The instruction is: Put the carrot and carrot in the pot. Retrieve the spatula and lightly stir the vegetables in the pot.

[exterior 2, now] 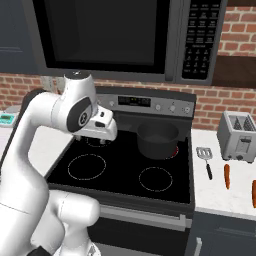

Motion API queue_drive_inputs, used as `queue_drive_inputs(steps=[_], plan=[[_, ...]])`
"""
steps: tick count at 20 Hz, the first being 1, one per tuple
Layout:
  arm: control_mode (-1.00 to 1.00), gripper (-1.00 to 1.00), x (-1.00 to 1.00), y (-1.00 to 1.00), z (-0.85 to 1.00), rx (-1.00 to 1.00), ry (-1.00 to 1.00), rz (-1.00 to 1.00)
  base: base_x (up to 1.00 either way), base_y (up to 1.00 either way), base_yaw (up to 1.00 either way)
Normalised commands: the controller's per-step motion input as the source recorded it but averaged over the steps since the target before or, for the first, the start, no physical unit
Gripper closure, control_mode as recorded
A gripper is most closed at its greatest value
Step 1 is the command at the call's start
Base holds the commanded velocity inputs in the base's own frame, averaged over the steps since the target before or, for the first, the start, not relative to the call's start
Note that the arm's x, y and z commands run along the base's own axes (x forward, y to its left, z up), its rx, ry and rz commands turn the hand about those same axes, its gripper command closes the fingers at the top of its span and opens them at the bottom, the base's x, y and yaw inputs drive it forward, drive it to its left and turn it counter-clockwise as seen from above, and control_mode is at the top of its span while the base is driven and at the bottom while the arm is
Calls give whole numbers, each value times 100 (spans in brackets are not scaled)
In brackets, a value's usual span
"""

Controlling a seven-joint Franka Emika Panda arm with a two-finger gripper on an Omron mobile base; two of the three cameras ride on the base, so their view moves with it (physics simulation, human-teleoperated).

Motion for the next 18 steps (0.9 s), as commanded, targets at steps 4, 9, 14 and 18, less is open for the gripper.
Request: queue_drive_inputs(steps=[4, 9, 14, 18], plan=[[-100, -100, -41, -68, -9, 0, 0, -4, 0, 0, 0], [-100, -100, -11, -52, -5, 0, 0, -8, 0, 0, 0], [-100, -100, 0, -4, -8, 0, 0, -11, 0, 0, 0], [-100, -100, 22, 0, -19, 0, 0, -5, 0, 0, 0]])
